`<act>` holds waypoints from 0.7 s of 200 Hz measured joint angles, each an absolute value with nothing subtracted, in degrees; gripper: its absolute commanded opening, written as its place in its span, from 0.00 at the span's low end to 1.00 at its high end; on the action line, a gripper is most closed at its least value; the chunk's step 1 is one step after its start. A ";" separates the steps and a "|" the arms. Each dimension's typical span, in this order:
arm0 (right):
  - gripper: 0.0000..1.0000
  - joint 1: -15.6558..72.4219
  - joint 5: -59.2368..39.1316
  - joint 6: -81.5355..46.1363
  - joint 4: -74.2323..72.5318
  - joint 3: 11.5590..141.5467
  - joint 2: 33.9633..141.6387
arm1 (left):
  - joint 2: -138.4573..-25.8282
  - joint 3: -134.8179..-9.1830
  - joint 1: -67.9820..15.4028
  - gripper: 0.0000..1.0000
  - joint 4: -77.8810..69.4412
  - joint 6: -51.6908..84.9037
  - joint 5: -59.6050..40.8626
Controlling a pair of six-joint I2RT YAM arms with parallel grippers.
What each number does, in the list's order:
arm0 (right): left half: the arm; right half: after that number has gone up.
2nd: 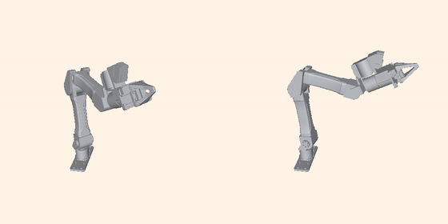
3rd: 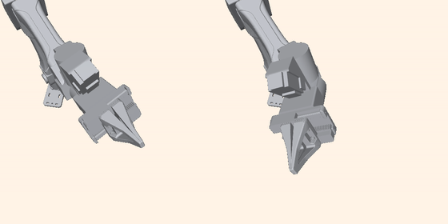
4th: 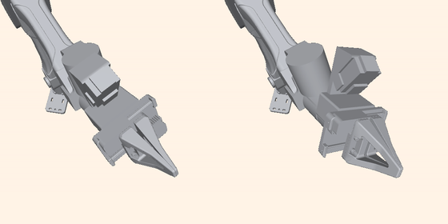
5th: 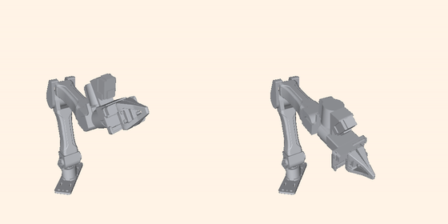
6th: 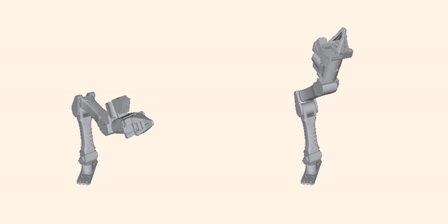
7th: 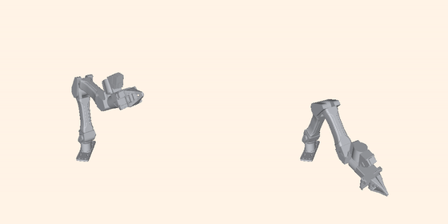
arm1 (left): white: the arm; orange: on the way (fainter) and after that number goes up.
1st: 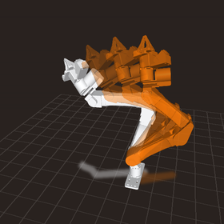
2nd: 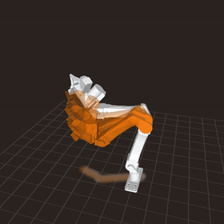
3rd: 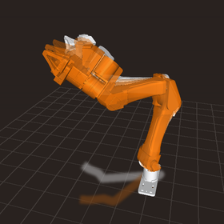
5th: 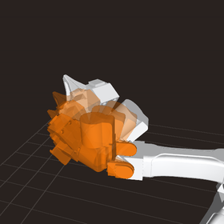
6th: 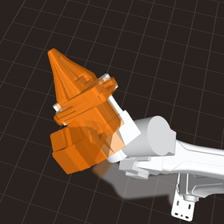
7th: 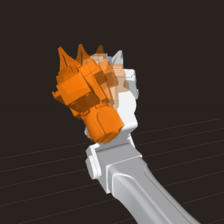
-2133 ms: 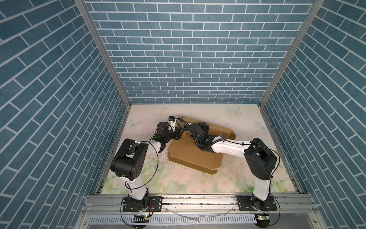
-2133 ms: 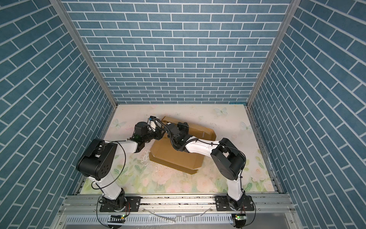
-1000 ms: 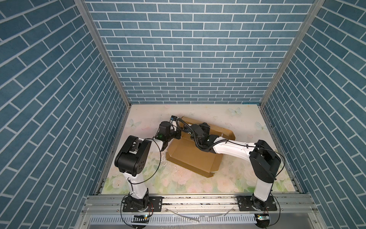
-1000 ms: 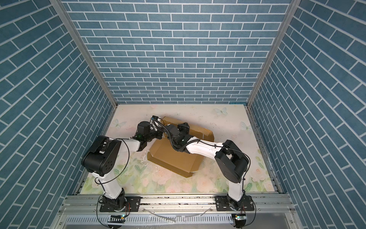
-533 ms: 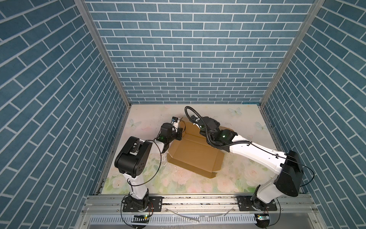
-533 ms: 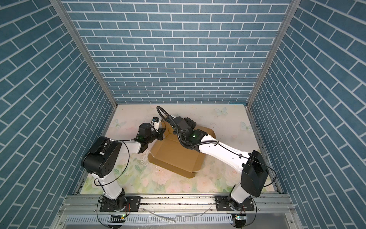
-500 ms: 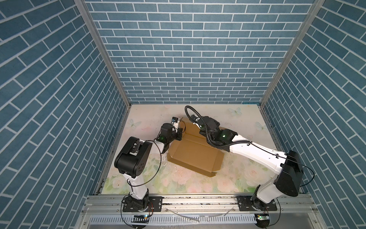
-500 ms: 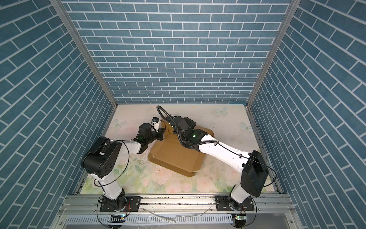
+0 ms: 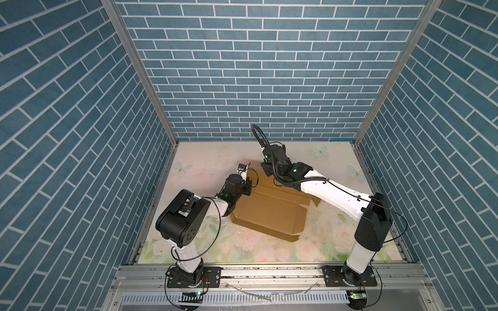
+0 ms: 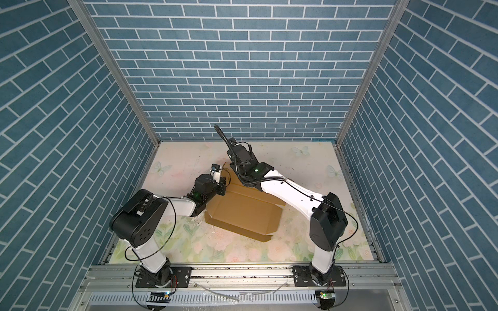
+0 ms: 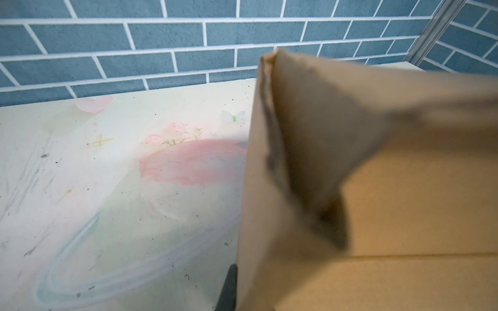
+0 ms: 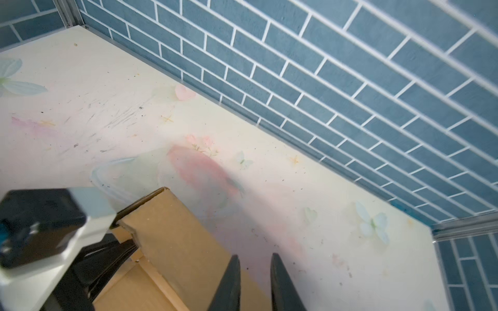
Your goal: Fold the paper box
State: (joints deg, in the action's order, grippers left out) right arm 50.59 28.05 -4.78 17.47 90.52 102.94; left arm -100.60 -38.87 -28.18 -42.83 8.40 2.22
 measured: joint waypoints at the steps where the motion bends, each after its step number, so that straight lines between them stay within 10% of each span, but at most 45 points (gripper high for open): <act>1: 0.17 50.52 27.77 -5.13 17.41 90.52 103.11 | -100.60 -38.83 -28.21 0.00 -42.89 8.43 2.28; 140: 0.13 48.47 11.57 -16.73 11.20 90.17 110.00 | -100.62 -34.87 -28.80 0.05 -49.71 8.82 4.99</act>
